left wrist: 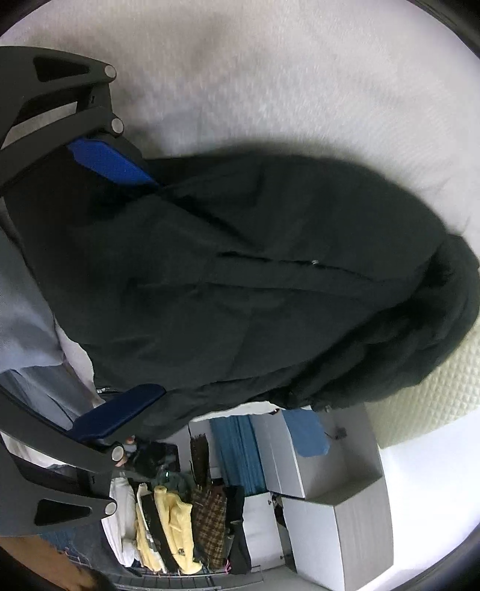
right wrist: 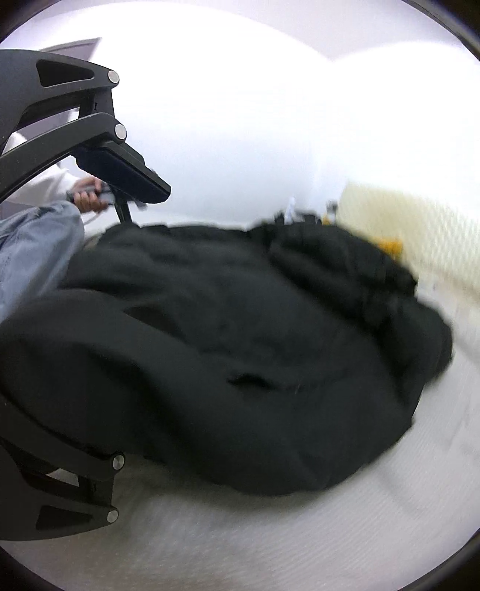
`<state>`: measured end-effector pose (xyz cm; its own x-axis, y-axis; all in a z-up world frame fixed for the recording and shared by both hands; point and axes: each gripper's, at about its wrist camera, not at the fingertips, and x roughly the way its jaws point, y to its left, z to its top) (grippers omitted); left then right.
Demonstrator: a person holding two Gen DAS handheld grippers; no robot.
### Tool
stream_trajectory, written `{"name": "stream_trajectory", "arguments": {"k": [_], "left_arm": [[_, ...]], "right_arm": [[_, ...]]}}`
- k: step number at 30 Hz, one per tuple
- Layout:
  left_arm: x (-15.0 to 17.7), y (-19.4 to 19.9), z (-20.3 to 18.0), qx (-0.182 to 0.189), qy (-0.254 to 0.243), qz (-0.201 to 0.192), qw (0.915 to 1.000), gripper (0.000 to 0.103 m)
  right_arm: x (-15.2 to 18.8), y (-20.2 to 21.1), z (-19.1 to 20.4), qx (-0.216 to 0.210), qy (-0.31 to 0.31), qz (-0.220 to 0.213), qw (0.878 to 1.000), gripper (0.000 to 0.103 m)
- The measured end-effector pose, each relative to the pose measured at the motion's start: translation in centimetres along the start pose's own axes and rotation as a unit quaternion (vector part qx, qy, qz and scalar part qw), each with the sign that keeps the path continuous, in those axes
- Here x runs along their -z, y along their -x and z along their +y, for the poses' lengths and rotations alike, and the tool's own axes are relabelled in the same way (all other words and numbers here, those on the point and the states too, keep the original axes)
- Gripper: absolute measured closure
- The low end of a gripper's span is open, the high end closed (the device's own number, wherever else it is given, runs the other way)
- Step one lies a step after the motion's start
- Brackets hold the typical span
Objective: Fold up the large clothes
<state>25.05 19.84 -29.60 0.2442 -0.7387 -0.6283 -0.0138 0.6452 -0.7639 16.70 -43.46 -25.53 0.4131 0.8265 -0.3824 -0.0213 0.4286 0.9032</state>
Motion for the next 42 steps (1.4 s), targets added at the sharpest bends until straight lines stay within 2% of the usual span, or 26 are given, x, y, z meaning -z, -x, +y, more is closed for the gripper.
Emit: {"name": "stream_trajectory", "arguments": {"k": [3, 6, 8, 11, 13, 15, 16, 18, 22, 29, 34, 42], "left_arm": [[-0.8, -1.8, -0.3, -0.019, 0.012, 0.017, 0.9996, 0.011], [-1.4, -3.2, -0.4, -0.035, 0.017, 0.022, 0.999, 0.026], [-1.5, -3.6, 0.0, -0.039, 0.029, 0.018, 0.9986, 0.044], [-1.3, -3.4, 0.7, -0.038, 0.054, 0.003, 0.9978, 0.065], [-1.0, -2.8, 0.5, -0.032, 0.064, -0.011, 0.9974, 0.075], [-0.6, -1.7, 0.1, -0.027, 0.064, -0.022, 0.9973, 0.084], [-0.5, -1.1, -0.4, -0.024, 0.067, -0.03, 0.997, 0.088], [-0.3, 0.2, -0.9, -0.017, 0.072, -0.047, 0.9962, 0.093], [0.5, 4.1, -3.0, 0.008, 0.069, -0.087, 0.9938, 0.101], [3.4, 11.5, -6.5, 0.033, 0.041, -0.14, 0.9888, 0.103], [5.8, 14.9, -7.5, 0.013, 0.028, -0.15, 0.9881, 0.103], [10.0, 19.1, -6.4, 0.022, 0.041, -0.169, 0.9845, 0.103]], "right_arm": [[0.0, -0.2, -0.1, 0.006, 0.006, 0.002, 1.0, 0.0], [0.4, -1.0, -3.0, 0.049, -0.042, 0.023, 0.998, 0.005], [1.0, -1.6, -5.0, 0.074, -0.082, 0.037, 0.993, 0.015], [1.4, -2.0, -6.0, 0.08, -0.099, 0.043, 0.991, 0.03], [1.3, -1.8, -5.2, 0.068, -0.083, 0.036, 0.994, 0.063], [1.0, -1.0, -3.6, 0.051, -0.06, 0.018, 0.997, 0.079], [0.9, -0.5, -3.0, 0.047, -0.048, 0.014, 0.998, 0.087], [0.9, 0.3, -1.2, 0.039, -0.026, 0.002, 0.999, 0.091], [1.2, 2.2, 1.7, 0.027, 0.015, -0.014, 0.999, 0.095], [2.7, 5.0, 6.4, 0.004, 0.064, -0.035, 0.997, 0.095], [4.2, 7.1, 8.7, -0.014, 0.093, -0.046, 0.995, 0.096], [5.9, 9.4, 10.7, -0.029, 0.106, -0.06, 0.992, 0.096]]}}
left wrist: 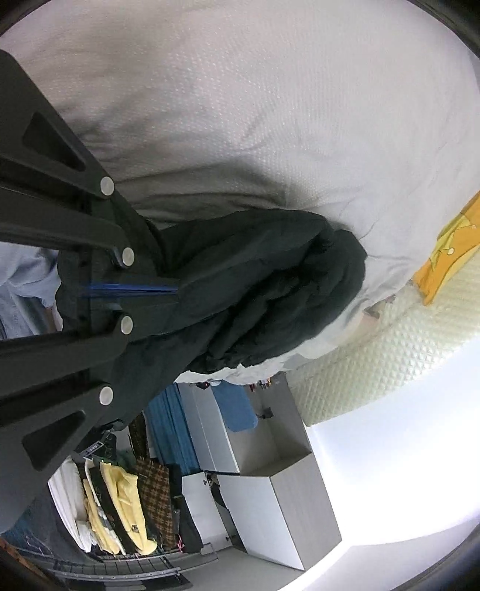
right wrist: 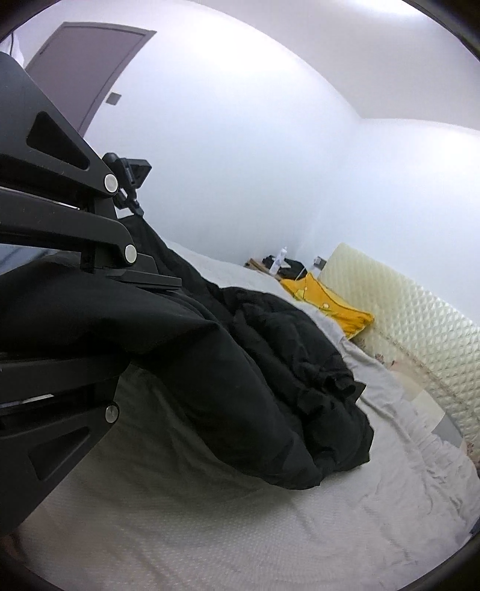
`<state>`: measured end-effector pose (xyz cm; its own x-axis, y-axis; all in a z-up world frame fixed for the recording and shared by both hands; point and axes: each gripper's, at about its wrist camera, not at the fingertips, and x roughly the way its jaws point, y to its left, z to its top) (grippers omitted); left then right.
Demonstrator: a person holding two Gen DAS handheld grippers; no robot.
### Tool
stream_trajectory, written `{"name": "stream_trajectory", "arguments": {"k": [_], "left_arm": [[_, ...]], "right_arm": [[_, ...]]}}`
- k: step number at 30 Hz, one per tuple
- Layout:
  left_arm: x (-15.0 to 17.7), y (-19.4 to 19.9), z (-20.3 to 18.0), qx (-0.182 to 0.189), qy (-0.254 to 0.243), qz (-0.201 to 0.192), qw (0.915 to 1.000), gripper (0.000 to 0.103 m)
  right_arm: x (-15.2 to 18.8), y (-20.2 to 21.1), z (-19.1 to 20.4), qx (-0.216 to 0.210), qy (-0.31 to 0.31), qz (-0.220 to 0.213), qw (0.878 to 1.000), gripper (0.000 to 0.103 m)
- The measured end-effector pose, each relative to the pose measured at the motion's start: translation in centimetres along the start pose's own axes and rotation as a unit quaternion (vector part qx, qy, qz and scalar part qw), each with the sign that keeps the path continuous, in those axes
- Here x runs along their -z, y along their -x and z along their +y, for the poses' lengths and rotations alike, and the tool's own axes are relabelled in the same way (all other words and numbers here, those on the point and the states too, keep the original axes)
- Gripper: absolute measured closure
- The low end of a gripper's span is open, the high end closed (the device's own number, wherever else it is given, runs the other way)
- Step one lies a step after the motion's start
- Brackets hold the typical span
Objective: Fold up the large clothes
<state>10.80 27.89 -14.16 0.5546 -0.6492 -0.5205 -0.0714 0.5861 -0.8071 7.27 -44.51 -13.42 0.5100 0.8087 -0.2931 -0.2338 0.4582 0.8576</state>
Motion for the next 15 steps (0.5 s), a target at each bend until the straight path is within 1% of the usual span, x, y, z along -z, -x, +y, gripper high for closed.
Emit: {"name": "stream_trajectory", "arguments": {"k": [2, 5, 8, 12, 14, 15], "left_arm": [[0.8, 1.2, -0.5, 0.009, -0.002, -0.002, 1.0, 0.103], [1.8, 3.0, -1.8, 0.015, -0.01, -0.007, 0.9998, 0.103], [2.2, 5.1, -3.6, 0.026, -0.018, -0.013, 0.9994, 0.103], [3.3, 7.8, -6.1, 0.03, -0.035, -0.014, 0.9988, 0.103], [4.1, 9.2, -7.0, 0.031, -0.036, -0.016, 0.9987, 0.103], [4.5, 9.7, -7.3, 0.034, -0.037, -0.016, 0.9986, 0.103]], "right_arm": [[0.2, 0.3, 1.2, -0.001, 0.012, -0.001, 1.0, 0.096], [0.6, 1.9, 3.0, -0.004, 0.021, -0.009, 1.0, 0.096], [0.5, 3.1, 4.8, -0.009, 0.033, -0.022, 0.999, 0.096], [1.2, 5.1, 7.5, -0.011, 0.046, -0.033, 0.998, 0.096], [1.1, 5.4, 8.4, -0.01, 0.046, -0.036, 0.998, 0.096], [1.6, 6.1, 9.1, -0.009, 0.046, -0.038, 0.998, 0.096]]}}
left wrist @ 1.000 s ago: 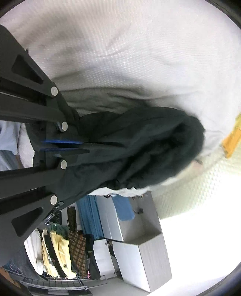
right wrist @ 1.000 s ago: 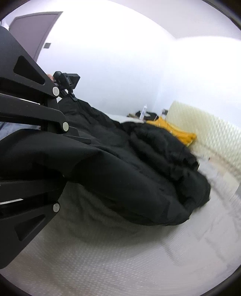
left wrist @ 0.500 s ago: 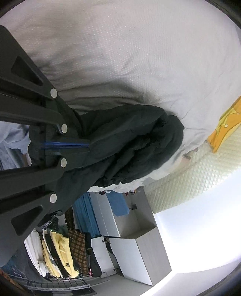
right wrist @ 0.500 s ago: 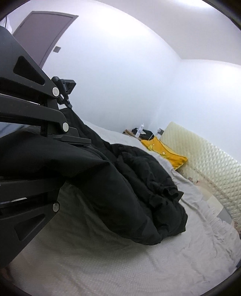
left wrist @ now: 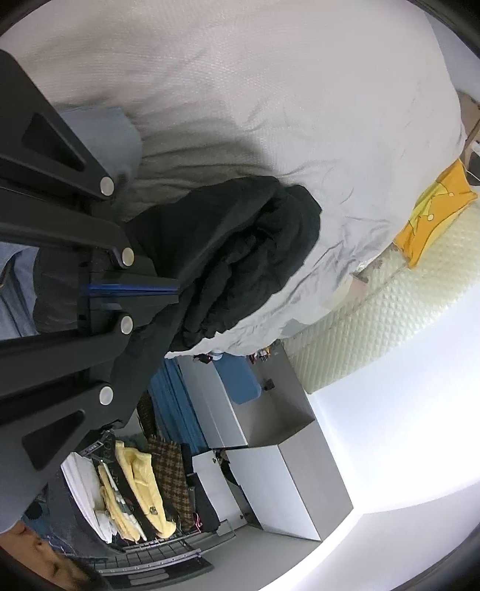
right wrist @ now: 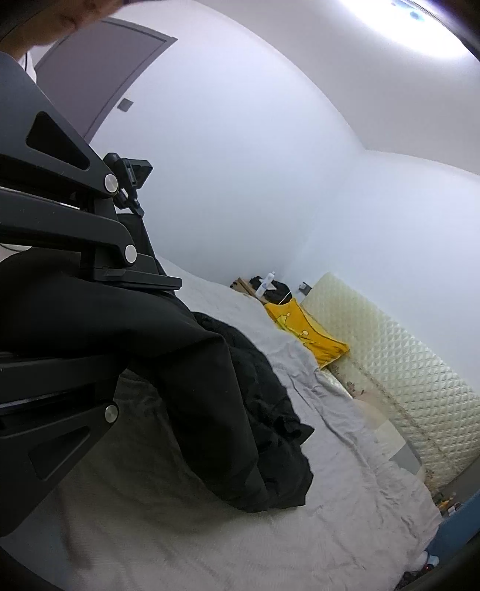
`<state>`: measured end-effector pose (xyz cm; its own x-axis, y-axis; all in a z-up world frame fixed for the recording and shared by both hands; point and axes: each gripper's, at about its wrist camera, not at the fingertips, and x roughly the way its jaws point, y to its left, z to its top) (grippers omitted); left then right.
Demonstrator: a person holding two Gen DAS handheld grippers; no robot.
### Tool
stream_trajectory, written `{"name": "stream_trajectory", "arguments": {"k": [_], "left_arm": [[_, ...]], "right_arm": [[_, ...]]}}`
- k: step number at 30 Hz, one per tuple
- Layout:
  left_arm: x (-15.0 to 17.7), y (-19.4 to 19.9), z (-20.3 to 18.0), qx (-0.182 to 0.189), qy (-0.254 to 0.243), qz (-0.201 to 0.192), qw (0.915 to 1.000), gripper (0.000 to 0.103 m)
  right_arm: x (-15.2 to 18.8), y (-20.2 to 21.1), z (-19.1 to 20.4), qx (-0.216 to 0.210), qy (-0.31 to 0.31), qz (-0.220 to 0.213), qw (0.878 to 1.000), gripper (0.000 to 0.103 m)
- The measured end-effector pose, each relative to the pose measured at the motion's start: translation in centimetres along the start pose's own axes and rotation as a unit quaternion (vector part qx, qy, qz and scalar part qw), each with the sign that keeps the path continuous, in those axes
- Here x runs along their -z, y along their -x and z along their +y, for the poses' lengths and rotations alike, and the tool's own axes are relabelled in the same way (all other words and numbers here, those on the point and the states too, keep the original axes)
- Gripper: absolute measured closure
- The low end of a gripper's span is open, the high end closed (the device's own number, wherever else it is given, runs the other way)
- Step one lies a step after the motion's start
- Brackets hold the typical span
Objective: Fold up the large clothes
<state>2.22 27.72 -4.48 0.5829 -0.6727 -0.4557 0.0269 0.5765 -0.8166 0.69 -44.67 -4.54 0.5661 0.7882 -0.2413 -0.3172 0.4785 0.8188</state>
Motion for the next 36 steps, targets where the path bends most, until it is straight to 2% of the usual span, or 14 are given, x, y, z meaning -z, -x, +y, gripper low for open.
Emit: {"name": "stream_trajectory", "arguments": {"k": [5, 9, 13, 19, 23, 27, 30, 34, 36], "left_arm": [[2.0, 2.0, -1.5, 0.006, 0.001, -0.002, 1.0, 0.103], [1.7, 1.5, -1.4, 0.003, 0.0, 0.0, 1.0, 0.103], [-1.7, -1.7, -1.9, 0.005, -0.01, 0.003, 0.9999, 0.103], [-9.5, -6.3, -3.8, -0.019, -0.021, -0.02, 0.9994, 0.103], [-14.7, -10.1, -4.3, -0.058, -0.017, -0.034, 0.9976, 0.103], [-19.3, -14.3, -3.7, -0.094, 0.0, -0.036, 0.9949, 0.103], [-22.2, -17.7, -3.6, -0.152, -0.022, -0.044, 0.9872, 0.103], [-25.0, -22.3, -1.1, -0.192, 0.005, -0.03, 0.981, 0.103], [-26.0, -25.1, -0.8, -0.223, -0.008, -0.021, 0.9746, 0.103]], "right_arm": [[1.3, 1.7, 0.6, 0.007, -0.018, -0.007, 1.0, 0.096], [0.7, 1.8, 0.0, 0.01, -0.032, -0.007, 0.999, 0.096], [-1.8, 0.4, -0.3, 0.004, -0.033, -0.011, 0.999, 0.096], [-8.8, -3.4, -3.5, -0.001, -0.087, -0.024, 0.996, 0.095], [-13.6, -6.0, -7.6, 0.02, -0.143, -0.041, 0.989, 0.094], [-16.9, -9.0, -11.9, 0.051, -0.201, -0.049, 0.977, 0.093], [-19.1, -11.4, -15.5, 0.079, -0.236, -0.047, 0.967, 0.093], [-20.5, -14.0, -19.6, 0.106, -0.266, -0.031, 0.957, 0.093], [-20.8, -15.8, -22.1, 0.136, -0.281, -0.015, 0.95, 0.093]]}}
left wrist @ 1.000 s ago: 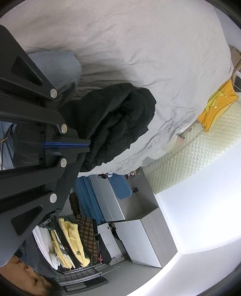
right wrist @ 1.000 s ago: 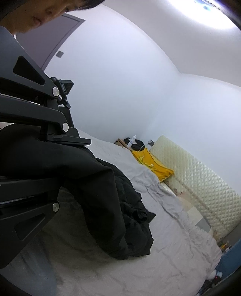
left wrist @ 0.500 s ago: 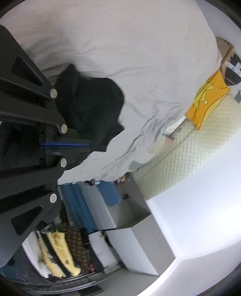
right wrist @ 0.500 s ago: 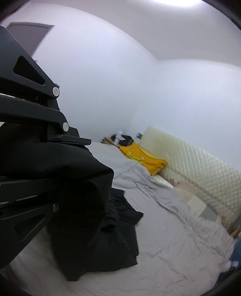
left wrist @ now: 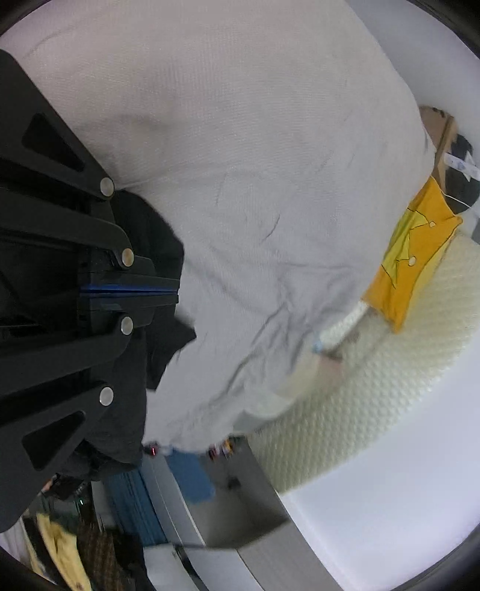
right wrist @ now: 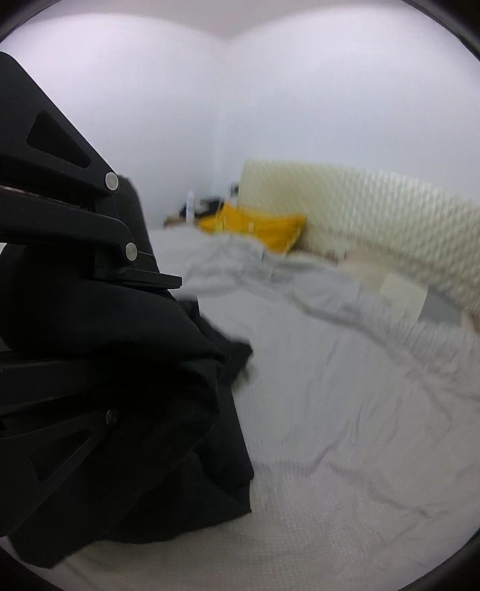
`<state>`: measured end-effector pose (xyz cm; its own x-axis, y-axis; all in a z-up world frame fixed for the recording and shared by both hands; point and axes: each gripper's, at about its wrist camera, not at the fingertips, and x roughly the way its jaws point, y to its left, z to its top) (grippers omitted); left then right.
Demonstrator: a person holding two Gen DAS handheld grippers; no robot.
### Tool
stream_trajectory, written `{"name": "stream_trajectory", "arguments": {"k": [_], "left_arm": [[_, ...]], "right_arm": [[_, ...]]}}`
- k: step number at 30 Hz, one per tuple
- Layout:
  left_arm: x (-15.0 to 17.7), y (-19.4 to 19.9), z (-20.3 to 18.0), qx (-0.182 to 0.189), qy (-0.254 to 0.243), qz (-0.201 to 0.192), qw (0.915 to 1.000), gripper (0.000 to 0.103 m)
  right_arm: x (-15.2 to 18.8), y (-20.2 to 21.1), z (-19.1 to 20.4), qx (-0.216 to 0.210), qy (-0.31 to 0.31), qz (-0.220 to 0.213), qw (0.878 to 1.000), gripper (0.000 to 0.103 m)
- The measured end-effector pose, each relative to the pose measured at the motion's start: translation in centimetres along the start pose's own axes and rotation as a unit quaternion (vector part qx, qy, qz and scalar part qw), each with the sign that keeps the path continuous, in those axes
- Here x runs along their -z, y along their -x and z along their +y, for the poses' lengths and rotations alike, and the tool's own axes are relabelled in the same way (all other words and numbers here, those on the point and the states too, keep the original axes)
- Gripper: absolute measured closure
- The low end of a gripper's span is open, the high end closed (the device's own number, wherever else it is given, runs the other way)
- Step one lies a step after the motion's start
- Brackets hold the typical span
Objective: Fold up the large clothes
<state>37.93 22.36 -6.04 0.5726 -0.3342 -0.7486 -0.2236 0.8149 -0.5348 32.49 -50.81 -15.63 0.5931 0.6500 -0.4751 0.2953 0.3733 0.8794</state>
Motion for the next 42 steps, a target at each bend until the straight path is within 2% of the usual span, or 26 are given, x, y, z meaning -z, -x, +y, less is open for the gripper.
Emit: {"name": "stream_trajectory", "arguments": {"k": [2, 4, 7, 13, 20, 23, 24, 25, 28, 30, 33, 37, 42], "left_arm": [[-0.4, -2.0, -0.6, -0.023, -0.012, 0.001, 0.9997, 0.103], [-0.3, -4.3, -0.8, -0.031, -0.001, 0.014, 0.9994, 0.103], [-0.3, -7.9, -1.5, -0.062, -0.025, 0.028, 0.9974, 0.103], [-0.5, -13.1, 0.3, -0.093, -0.019, 0.055, 0.9939, 0.103], [-0.1, -13.7, 1.7, -0.09, -0.007, 0.069, 0.9935, 0.102], [0.4, -12.1, 1.6, -0.071, -0.003, 0.074, 0.9947, 0.103], [0.6, -11.6, 1.5, -0.067, -0.008, 0.081, 0.9944, 0.103], [0.8, -10.8, 1.3, -0.061, -0.014, 0.084, 0.9945, 0.102], [1.4, -7.8, 0.4, -0.055, -0.045, 0.072, 0.9949, 0.102], [1.8, -5.0, -0.4, -0.056, -0.069, 0.049, 0.9949, 0.102], [2.3, -1.1, -1.8, -0.056, -0.098, 0.018, 0.9935, 0.101], [4.1, 2.9, -3.9, -0.06, -0.144, -0.026, 0.9874, 0.1], [7.5, 3.3, -5.8, -0.035, -0.164, -0.046, 0.9848, 0.1]], "right_arm": [[-0.9, -1.8, -1.6, 0.013, -0.021, 0.007, 1.0, 0.093], [-1.7, -3.4, -3.6, 0.023, -0.041, 0.014, 0.999, 0.093], [-2.8, -5.2, -5.9, 0.026, -0.05, 0.027, 0.998, 0.093], [-4.4, -7.1, -8.8, 0.02, -0.065, 0.046, 0.997, 0.093], [-4.0, -6.9, -9.0, 0.017, -0.057, 0.055, 0.997, 0.091], [-3.1, -5.7, -8.2, -0.003, -0.051, 0.056, 0.997, 0.083], [-2.9, -5.2, -8.0, -0.007, -0.048, 0.055, 0.997, 0.075], [-2.6, -4.4, -7.7, -0.013, -0.042, 0.051, 0.998, 0.057], [-1.7, -2.0, -6.4, -0.026, -0.024, 0.039, 0.999, 0.031], [-1.0, 0.2, -5.1, -0.026, -0.003, 0.032, 0.999, 0.029], [0.0, 2.9, -1.8, 0.017, 0.063, 0.017, 0.998, 0.027], [3.0, 5.1, 4.1, 0.055, 0.188, -0.003, 0.981, 0.027], [9.8, 4.3, 10.7, 0.102, 0.348, -0.036, 0.931, 0.026]]}}
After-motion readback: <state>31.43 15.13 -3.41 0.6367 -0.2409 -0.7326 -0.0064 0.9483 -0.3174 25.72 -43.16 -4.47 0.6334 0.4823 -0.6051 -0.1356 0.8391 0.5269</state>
